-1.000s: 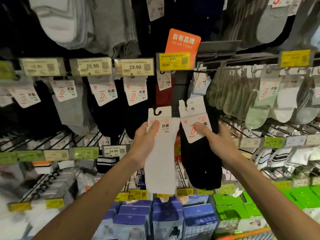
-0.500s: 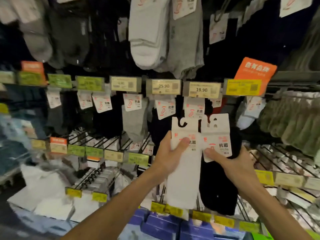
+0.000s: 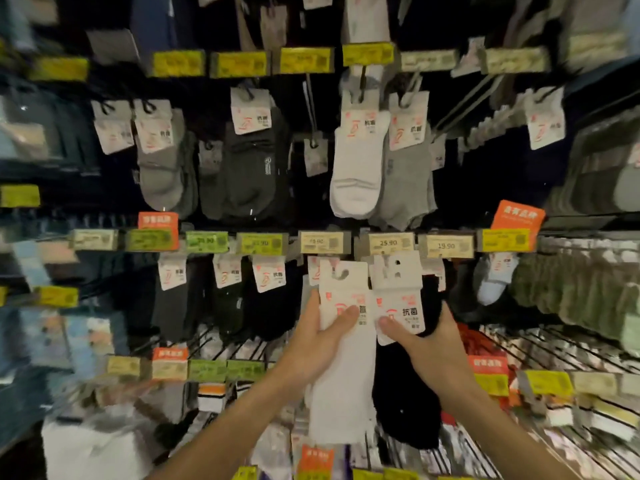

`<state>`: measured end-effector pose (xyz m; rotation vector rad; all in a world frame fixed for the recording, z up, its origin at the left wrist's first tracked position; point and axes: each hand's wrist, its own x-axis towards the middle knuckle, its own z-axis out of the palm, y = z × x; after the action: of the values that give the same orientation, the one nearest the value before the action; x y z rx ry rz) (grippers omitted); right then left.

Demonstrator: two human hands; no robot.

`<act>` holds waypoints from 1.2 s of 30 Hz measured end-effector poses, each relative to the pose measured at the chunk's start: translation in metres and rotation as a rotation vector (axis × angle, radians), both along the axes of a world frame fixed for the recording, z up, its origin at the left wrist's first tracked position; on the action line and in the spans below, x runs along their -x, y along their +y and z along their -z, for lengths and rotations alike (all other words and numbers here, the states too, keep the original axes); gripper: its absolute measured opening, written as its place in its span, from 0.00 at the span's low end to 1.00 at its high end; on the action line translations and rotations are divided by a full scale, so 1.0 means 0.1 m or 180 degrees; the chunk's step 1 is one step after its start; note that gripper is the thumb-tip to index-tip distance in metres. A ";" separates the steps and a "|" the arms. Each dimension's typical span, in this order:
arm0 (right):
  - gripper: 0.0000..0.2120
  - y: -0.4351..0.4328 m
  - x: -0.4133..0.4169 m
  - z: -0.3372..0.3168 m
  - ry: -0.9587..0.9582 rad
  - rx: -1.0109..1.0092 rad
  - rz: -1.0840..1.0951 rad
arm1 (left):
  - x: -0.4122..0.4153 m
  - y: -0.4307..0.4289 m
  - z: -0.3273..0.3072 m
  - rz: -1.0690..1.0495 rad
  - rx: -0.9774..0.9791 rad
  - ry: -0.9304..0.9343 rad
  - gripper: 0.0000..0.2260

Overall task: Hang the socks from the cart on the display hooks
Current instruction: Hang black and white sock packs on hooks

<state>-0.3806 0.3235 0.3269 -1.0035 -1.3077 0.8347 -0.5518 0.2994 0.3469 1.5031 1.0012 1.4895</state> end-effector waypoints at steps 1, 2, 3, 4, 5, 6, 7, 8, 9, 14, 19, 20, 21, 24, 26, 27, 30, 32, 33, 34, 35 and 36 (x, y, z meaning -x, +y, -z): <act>0.28 -0.06 0.05 -0.05 -0.0031 -0.0059 0.0045 | 0.07 -0.04 -0.05 0.0043 -0.0024 0.0029 0.14; 0.29 -0.12 0.09 -0.09 -0.0081 -0.0114 0.0084 | 0.12 -0.08 -0.10 0.0082 -0.0029 0.0065 0.14; 0.28 -0.18 0.13 -0.13 -0.0135 -0.0181 0.0116 | 0.17 -0.12 -0.15 0.0118 -0.0020 0.0118 0.15; 0.27 -0.24 0.16 -0.17 -0.0189 -0.0229 0.0147 | 0.22 -0.17 -0.20 0.0146 -0.0011 0.0174 0.16; 0.26 -0.30 0.19 -0.21 -0.0216 -0.0257 0.0159 | 0.26 -0.22 -0.25 0.0164 -0.0015 0.0207 0.17; 0.25 -0.35 0.23 -0.25 -0.0205 -0.0277 0.0160 | 0.31 -0.26 -0.30 0.0184 -0.0035 0.0229 0.18; 0.25 -0.39 0.25 -0.29 -0.0169 -0.0291 0.0141 | 0.36 -0.30 -0.34 0.0220 -0.0049 0.0250 0.18; 0.25 -0.43 0.29 -0.32 -0.0154 -0.0296 0.0115 | 0.40 -0.34 -0.37 0.0254 -0.0056 0.0274 0.19; 0.24 -0.48 0.32 -0.35 -0.0151 -0.0281 0.0081 | 0.44 -0.37 -0.39 0.0269 -0.0054 0.0297 0.18; 0.24 -0.68 0.40 -0.46 -0.0180 -0.0353 0.0043 | 0.54 -0.50 -0.45 0.0258 -0.0092 0.0296 0.16; 0.22 -0.83 0.28 -0.48 -0.0455 -0.0257 -0.0020 | 0.51 -0.53 -0.37 0.0229 -0.0060 0.0337 0.18; 0.21 -0.85 0.25 -0.45 -0.0521 -0.0194 -0.0040 | 0.49 -0.53 -0.32 0.0234 -0.0017 0.0329 0.17; 0.20 -0.88 0.23 -0.40 -0.0572 -0.0123 -0.0055 | 0.47 -0.55 -0.25 0.0243 0.0036 0.0292 0.15; 0.19 -0.93 0.17 -0.21 -0.0563 0.0138 -0.0009 | 0.42 -0.61 0.00 0.0300 0.0240 0.0183 0.09; 0.19 -0.95 0.16 -0.07 -0.0632 0.0231 0.0045 | 0.44 -0.61 0.16 0.0240 0.0387 0.0214 0.08; 0.20 -0.96 0.17 -0.02 -0.0683 0.0252 0.0046 | 0.46 -0.61 0.23 0.0187 0.0419 0.0264 0.07; 0.20 -0.94 0.19 0.03 -0.0702 0.0304 0.0138 | 0.50 -0.58 0.30 -0.0010 0.0449 0.0285 0.08; 0.20 -0.89 0.21 0.01 -0.0682 0.0298 0.0201 | 0.51 -0.57 0.28 -0.0109 0.0358 0.0315 0.07; 0.20 -0.87 0.22 -0.03 -0.0690 0.0284 0.0227 | 0.52 -0.56 0.24 -0.0173 0.0289 0.0367 0.06; 0.20 -0.85 0.23 -0.07 -0.0690 0.0250 0.0239 | 0.52 -0.54 0.20 -0.0235 0.0234 0.0415 0.06; 0.19 -0.82 0.24 -0.12 -0.0710 0.0192 0.0251 | 0.53 -0.52 0.14 -0.0258 0.0181 0.0462 0.06; 0.18 -0.79 0.24 -0.18 -0.0747 0.0121 0.0255 | 0.56 -0.49 0.07 -0.0239 0.0135 0.0508 0.07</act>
<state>-0.4049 0.2443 0.3446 -1.2041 -1.4432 0.6984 -0.6076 0.2507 0.3397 1.5889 1.1875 1.4075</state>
